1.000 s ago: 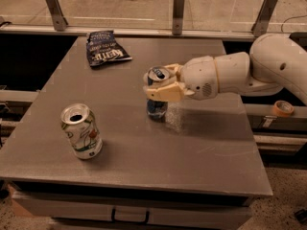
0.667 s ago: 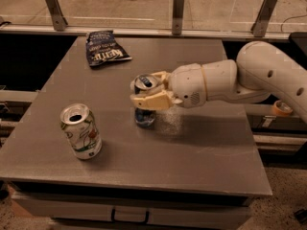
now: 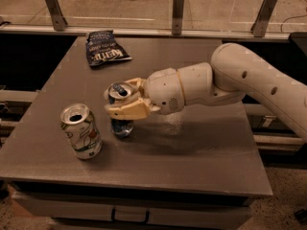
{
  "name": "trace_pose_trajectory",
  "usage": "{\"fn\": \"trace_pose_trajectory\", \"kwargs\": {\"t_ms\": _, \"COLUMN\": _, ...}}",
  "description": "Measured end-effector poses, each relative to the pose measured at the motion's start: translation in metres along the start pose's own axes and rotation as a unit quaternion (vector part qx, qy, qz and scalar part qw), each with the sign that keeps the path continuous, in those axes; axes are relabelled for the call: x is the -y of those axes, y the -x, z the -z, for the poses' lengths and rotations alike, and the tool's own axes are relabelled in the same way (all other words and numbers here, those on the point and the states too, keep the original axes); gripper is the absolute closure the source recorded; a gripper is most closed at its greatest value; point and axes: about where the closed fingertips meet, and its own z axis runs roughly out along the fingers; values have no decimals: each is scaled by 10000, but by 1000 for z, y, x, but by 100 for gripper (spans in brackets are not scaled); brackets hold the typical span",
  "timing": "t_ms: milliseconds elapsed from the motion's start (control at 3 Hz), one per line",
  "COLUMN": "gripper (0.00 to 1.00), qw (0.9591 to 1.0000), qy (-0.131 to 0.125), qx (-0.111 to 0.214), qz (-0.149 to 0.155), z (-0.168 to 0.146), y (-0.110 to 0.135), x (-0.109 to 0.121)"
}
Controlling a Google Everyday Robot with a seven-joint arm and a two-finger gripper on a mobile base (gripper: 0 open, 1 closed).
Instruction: Move redbull can near 7up can
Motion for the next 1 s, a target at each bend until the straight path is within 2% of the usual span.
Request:
{"fn": "trace_pose_trajectory", "kwargs": {"t_ms": 333, "gripper": 59, "qw": 9995, "qy": 292, "qx": -56, "qz": 66, "z": -15, "y": -2, "x": -10}}
{"fn": "trace_pose_trajectory", "kwargs": {"t_ms": 1000, "gripper": 13, "qw": 9981, "qy": 555, "qx": -151, "qz": 201, "z": -24, "y": -4, "x": -18}}
